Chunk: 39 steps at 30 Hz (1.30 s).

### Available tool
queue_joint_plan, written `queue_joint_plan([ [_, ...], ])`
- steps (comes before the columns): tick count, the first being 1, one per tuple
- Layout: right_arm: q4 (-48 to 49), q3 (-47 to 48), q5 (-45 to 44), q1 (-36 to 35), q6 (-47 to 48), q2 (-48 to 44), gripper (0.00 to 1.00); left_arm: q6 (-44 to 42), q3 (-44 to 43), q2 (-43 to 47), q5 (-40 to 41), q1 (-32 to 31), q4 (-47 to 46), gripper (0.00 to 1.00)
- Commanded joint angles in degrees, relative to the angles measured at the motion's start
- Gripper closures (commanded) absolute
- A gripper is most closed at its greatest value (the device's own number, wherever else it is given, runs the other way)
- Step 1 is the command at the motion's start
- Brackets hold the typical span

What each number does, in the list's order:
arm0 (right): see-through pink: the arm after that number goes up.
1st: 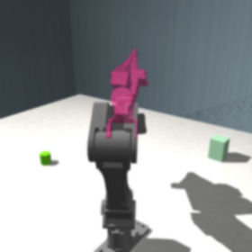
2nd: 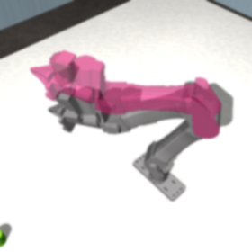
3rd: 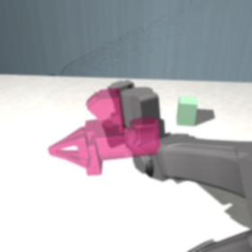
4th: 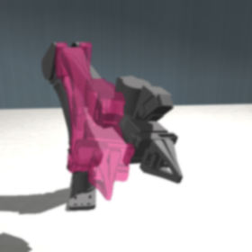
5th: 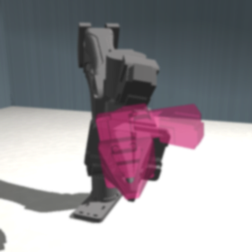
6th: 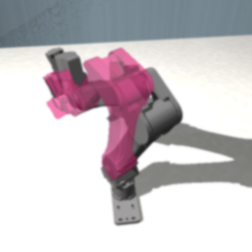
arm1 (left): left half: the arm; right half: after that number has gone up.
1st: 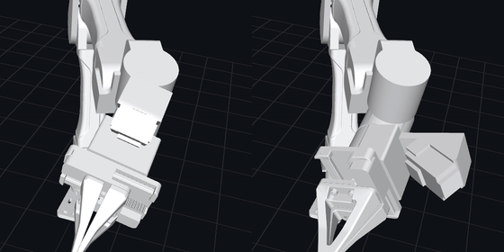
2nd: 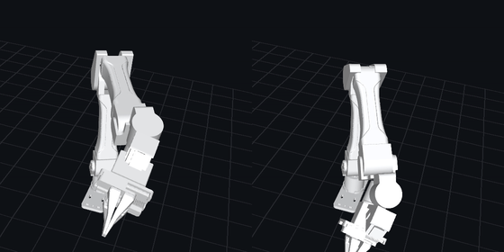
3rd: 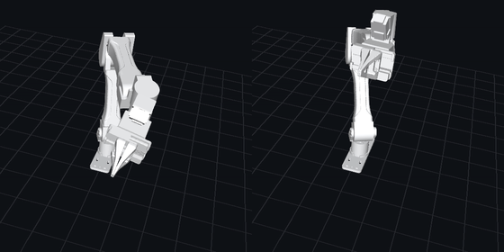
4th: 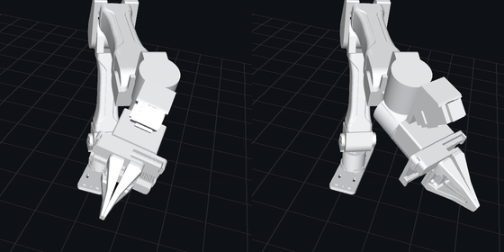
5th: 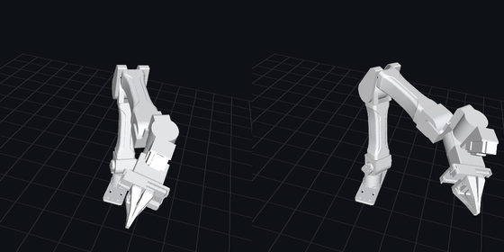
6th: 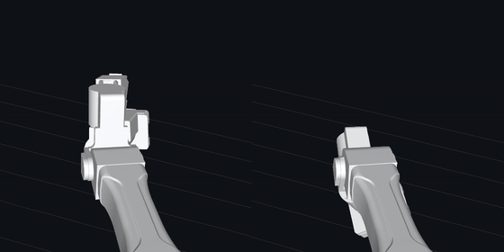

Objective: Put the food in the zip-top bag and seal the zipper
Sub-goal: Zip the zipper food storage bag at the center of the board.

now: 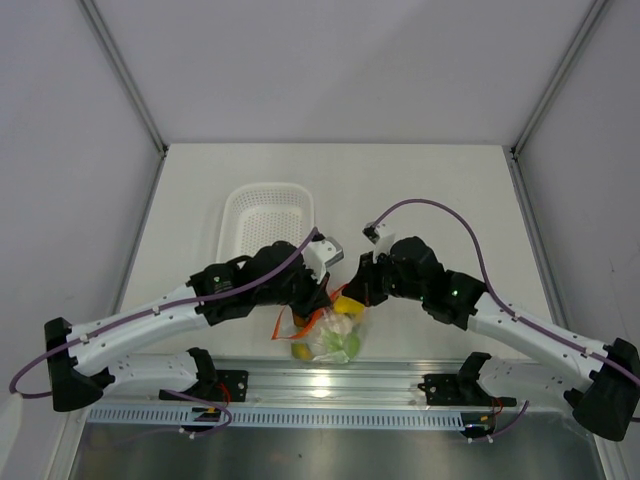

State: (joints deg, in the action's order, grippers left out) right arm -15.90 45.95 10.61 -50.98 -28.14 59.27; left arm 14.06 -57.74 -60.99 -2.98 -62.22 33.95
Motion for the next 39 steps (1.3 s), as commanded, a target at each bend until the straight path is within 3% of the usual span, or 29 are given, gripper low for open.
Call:
queue_joint_plan([
  [1, -1.15, -0.69, -12.28, 3.17, -0.25, -1.17, 1.00, 2.11, -3.70, 3.16, -4.05, -0.63, 6.03, 0.99],
  [23, -2.03, 0.10, -11.31, 2.47, 1.86, -1.17, 1.00, 5.62, -7.22, 4.22, -6.16, -0.63, 13.33, 0.96],
  [33, -1.84, 3.08, 1.86, 2.73, 11.08, -1.61, 1.00, 2.37, -5.20, 2.98, -5.45, -0.71, 10.44, 1.00],
  [37, -7.12, 7.39, 8.18, 3.17, 18.28, -1.87, 0.56, 1.58, -2.82, 4.91, -7.21, -0.71, 6.83, 0.99],
  [39, -8.96, 9.84, 12.40, 3.34, 21.54, -1.44, 0.49, 1.05, -1.86, 5.35, -8.52, -0.71, 5.51, 0.99],
])
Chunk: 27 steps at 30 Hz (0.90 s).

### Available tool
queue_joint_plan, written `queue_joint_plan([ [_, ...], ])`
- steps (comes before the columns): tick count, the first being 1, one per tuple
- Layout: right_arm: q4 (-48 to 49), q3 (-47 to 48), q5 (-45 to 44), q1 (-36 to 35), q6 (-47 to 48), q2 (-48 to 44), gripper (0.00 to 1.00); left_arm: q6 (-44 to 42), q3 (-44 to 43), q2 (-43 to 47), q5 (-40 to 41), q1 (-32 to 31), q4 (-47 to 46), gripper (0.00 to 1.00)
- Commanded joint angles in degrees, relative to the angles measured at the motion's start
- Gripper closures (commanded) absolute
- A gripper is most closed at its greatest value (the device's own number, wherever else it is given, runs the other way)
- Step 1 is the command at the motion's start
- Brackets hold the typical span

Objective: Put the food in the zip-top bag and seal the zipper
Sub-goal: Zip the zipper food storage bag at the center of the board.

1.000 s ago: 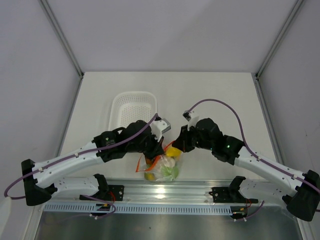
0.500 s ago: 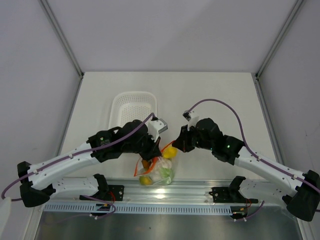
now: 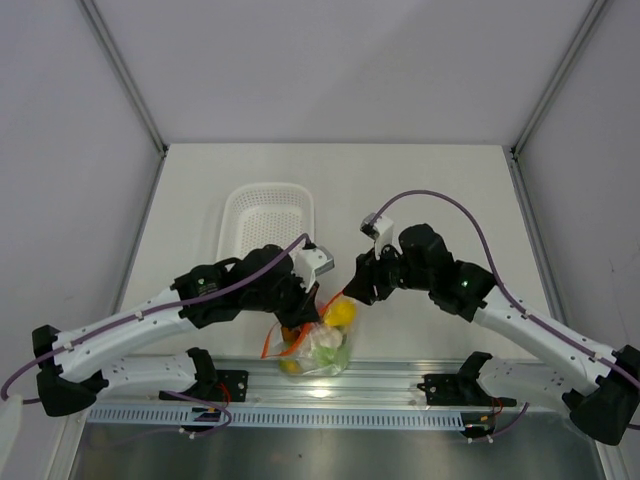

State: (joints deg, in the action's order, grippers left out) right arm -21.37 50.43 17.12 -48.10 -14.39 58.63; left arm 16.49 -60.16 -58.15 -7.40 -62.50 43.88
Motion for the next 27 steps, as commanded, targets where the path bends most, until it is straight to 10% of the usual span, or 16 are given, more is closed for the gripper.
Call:
queue_joint_plan([
  [1, -3.86, 6.16, 7.82, 0.55, 8.85, -0.02, 0.47, -1.63, 0.57, 2.69, -4.46, -0.43, -4.94, 0.99],
  [17, -2.54, 8.28, 28.49, -3.14, 14.04, 10.27, 0.51, -3.04, 0.66, 1.64, -6.49, -0.43, -7.58, 0.99],
  [24, -0.70, 8.54, 27.88, -4.28, 12.02, 12.82, 1.00, -3.31, -0.13, 0.94, -6.75, -0.43, -7.49, 1.00],
  [27, -0.96, 8.28, 24.99, -5.25, 11.58, 13.35, 1.00, -3.39, -0.13, 0.85, -6.84, -0.43, -7.23, 0.99],
])
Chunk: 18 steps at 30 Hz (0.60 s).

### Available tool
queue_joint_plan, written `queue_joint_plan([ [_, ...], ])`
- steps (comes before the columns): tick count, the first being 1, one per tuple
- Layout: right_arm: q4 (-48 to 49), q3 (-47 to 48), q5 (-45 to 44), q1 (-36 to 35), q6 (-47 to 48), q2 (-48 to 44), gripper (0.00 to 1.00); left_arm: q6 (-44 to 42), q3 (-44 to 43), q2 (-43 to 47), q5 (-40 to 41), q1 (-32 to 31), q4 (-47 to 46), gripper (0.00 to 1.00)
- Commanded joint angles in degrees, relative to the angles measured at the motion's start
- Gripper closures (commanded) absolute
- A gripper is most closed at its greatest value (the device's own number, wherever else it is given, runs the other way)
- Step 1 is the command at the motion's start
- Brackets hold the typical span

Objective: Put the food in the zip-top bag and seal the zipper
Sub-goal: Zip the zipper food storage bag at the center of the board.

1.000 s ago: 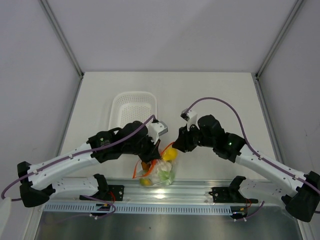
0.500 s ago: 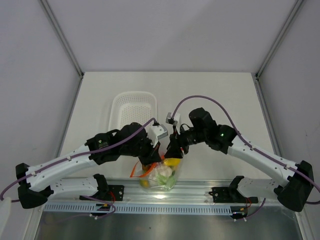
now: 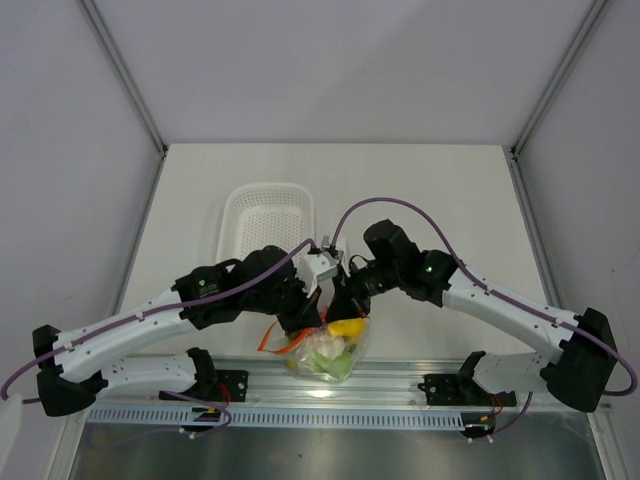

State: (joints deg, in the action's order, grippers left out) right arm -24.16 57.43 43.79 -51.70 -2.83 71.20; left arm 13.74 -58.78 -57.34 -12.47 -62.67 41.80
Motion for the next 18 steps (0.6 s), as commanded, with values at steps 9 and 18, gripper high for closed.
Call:
queue_joint_plan([
  [9, 2.71, -3.19, -38.84, -3.06, -16.46, -2.29, 1.00, 1.82, -1.95, -0.93, 4.03, -0.25, -1.90, 0.99],
  [18, 3.51, -10.58, -47.83, -2.18, -24.41, -3.17, 1.00, 3.31, 0.34, 2.49, 6.14, -0.78, -2.52, 0.99],
])
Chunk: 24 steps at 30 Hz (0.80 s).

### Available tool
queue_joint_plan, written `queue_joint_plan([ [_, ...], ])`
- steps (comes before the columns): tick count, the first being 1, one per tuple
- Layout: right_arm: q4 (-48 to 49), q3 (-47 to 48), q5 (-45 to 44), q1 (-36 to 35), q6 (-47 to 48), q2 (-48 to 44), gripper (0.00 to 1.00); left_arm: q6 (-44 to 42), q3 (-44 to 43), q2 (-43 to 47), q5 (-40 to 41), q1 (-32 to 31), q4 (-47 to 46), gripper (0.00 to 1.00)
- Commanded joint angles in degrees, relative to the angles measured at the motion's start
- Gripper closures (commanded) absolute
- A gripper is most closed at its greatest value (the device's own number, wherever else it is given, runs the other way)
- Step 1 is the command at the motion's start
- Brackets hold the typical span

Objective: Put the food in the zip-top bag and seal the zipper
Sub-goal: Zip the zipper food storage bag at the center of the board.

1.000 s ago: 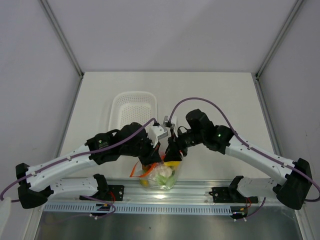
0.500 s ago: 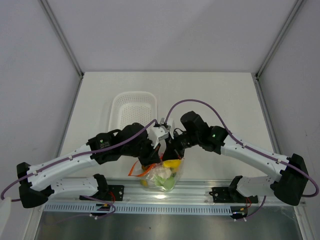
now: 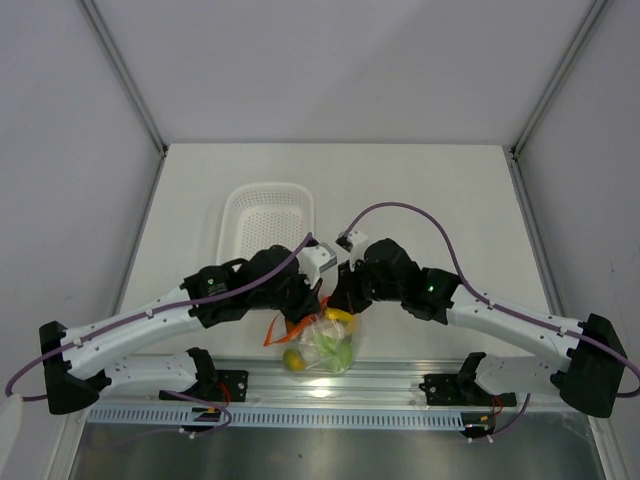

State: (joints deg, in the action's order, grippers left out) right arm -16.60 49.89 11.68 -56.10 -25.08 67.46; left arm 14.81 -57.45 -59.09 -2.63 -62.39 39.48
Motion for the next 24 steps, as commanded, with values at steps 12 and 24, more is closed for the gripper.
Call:
queue_joint_plan([
  [12, -3.88, -3.92, -14.76, 4.94, -3.92, 0.21, 1.00, 5.40, -3.19, 4.68, -3.26, -1.86, 6.74, 0.99],
  [24, -2.02, -1.82, -6.50, 4.86, 2.49, -1.63, 1.00, 4.09, -6.44, 4.51, -3.42, -2.65, 5.52, 1.00],
])
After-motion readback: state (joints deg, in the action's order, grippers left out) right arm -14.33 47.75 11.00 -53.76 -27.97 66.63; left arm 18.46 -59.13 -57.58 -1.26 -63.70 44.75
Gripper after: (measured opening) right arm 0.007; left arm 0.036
